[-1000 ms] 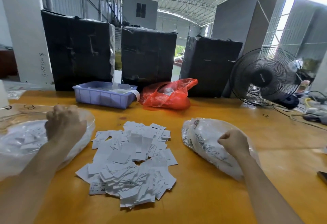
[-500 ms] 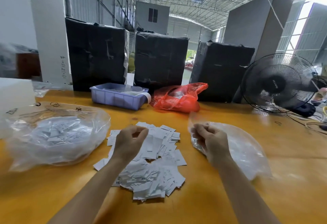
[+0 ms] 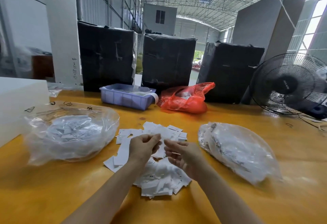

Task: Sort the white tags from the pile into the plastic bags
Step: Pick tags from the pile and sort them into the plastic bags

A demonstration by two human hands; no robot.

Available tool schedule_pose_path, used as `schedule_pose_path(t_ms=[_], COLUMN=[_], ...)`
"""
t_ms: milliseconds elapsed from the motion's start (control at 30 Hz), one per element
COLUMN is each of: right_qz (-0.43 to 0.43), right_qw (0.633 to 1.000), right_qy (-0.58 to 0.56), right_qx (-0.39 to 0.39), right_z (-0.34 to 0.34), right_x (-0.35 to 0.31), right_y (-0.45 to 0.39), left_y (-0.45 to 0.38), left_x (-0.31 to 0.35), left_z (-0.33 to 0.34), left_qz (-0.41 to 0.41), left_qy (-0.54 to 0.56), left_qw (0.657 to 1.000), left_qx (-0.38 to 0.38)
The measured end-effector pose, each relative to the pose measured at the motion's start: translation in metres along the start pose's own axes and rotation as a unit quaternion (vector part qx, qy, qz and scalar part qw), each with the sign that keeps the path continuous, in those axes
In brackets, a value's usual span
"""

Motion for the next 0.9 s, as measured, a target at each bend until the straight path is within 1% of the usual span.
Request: schedule_pose_path(t_ms=[67, 200, 300, 367, 433, 533, 600, 700, 900], right_qz=[0.016, -0.009, -0.019, -0.03, -0.061, -0.113, -0.126, -0.122, -0.083], right_qw=[1.0, 0.998, 0.995, 0.995, 0.996, 0.99, 0.987, 0.986, 0.99], right_qy=[-0.003, -0.062, -0.071, -0.07, -0.029, 0.069, 0.096, 0.11, 0.112], right_qx=[-0.012, 0.031, 0.062, 0.066, 0.061, 0.046, 0.031, 0.012, -0.025], right_z=[0.005, -0.003, -0.013, -0.015, -0.015, -0.009, -0.005, -0.001, 0.004], right_x=[0.007, 0.004, 0.002, 0.001, -0.004, -0.015, -0.017, -0.015, -0.009], right_y=[0.0, -0.004, -0.005, -0.006, -0.006, -0.002, -0.001, -0.002, -0.001], left_y=[0.0, 0.0, 0.001, 0.002, 0.002, 0.004, 0.006, 0.006, 0.007], left_x=[-0.002, -0.003, -0.007, -0.011, -0.014, -0.012, -0.01, -0.007, -0.006], left_z=[-0.001, 0.003, 0.008, 0.013, 0.017, 0.024, 0.026, 0.023, 0.022], left_qz=[0.0, 0.007, 0.003, -0.009, -0.023, -0.04, -0.046, -0.041, -0.039], left_qy=[0.023, 0.021, 0.003, -0.017, -0.016, 0.001, -0.001, -0.012, -0.012], left_qw=[1.0, 1.0, 0.999, 0.997, 0.994, 0.984, 0.979, 0.977, 0.965], left_qx=[0.004, -0.017, -0.052, -0.078, -0.107, -0.172, -0.2, -0.21, -0.261])
Point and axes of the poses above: each hand's wrist, its own y-axis away from the middle knuckle, its own z-axis out of the palm, x = y × z, the point moved 9 cm from there along -y, towards the middle knuckle, and after that the axes turned 2 degrees about y, right-handed, at the moved point
